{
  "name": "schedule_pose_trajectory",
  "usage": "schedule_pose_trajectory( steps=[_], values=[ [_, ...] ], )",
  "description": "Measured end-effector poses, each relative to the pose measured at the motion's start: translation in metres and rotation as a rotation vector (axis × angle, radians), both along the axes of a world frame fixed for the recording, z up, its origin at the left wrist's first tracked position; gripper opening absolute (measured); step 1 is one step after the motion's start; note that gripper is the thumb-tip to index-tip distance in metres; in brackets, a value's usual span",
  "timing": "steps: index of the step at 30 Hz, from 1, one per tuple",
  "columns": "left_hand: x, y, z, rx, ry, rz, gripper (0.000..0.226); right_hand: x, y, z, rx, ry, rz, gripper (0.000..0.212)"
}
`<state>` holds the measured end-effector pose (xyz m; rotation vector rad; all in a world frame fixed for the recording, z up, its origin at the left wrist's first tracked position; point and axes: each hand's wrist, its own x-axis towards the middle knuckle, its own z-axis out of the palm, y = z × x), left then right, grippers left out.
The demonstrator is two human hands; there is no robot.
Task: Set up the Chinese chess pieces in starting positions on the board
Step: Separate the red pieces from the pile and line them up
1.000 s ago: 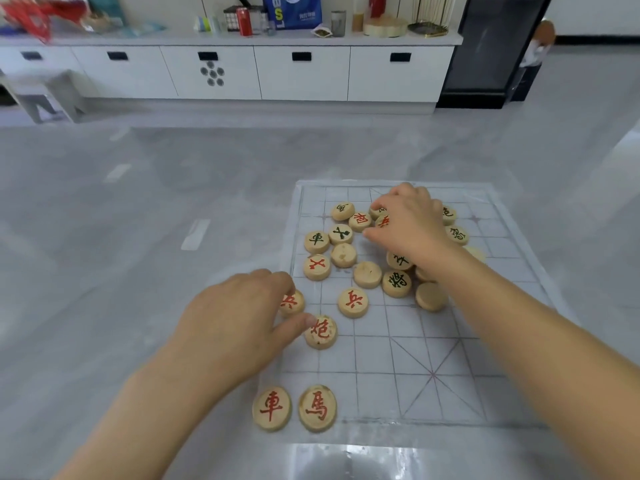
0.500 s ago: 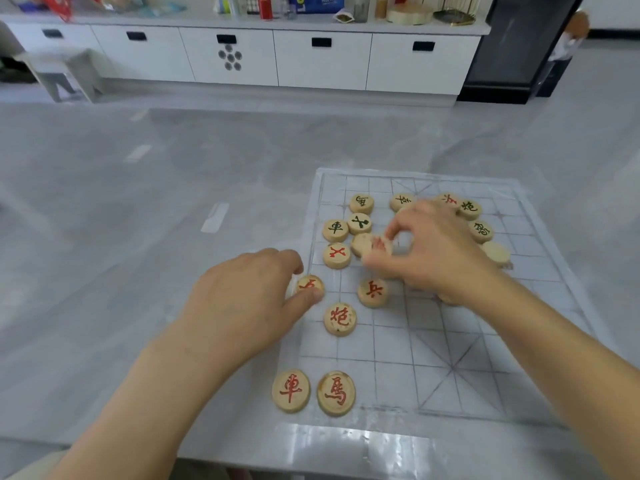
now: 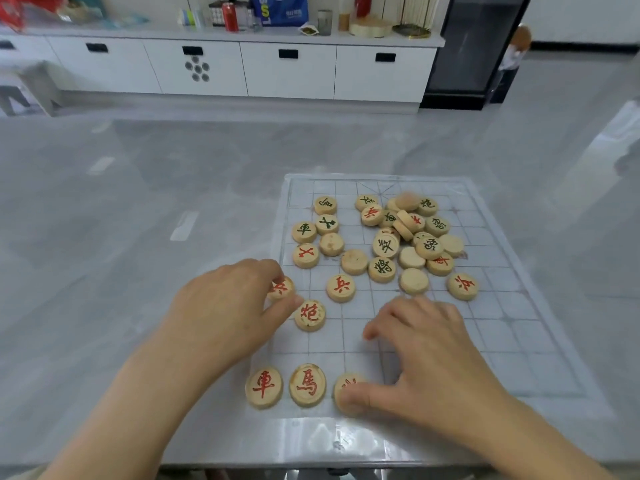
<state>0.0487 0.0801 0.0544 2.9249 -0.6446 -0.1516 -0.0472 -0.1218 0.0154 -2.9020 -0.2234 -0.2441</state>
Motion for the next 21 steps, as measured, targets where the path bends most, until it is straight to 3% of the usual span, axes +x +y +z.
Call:
schedule_pose_trajectory(
  steps=[2,7,10,16,18,21],
  values=[
    [0.000,0.000,0.001,-0.006,-0.016,0.002,0.042,0.033,-0.016,0.016,0.038,-0.047,-0.078,0.071],
    [0.001,-0.002,0.001,-0.021,-0.019,0.007,0.042,0.132,-0.053,0.013,-0.069,-0.058,-0.324,0.040],
    [0.002,-0.001,-0.001,-0.011,-0.015,0.005,0.042,0.169,-0.055,0.002,-0.149,0.031,-0.315,0.046],
    [0.004,-0.003,-0.002,0.005,-0.007,0.001,0.042,0.188,-0.054,-0.010,-0.186,0.041,-0.321,0.038],
    [0.003,-0.004,-0.002,0.013,-0.002,-0.005,0.041,0.183,-0.054,-0.005,-0.126,0.020,-0.332,0.038],
    [0.001,-0.005,-0.002,0.023,0.001,-0.013,0.041,0.155,-0.050,0.010,0.177,-0.018,-0.313,0.040]
  ],
)
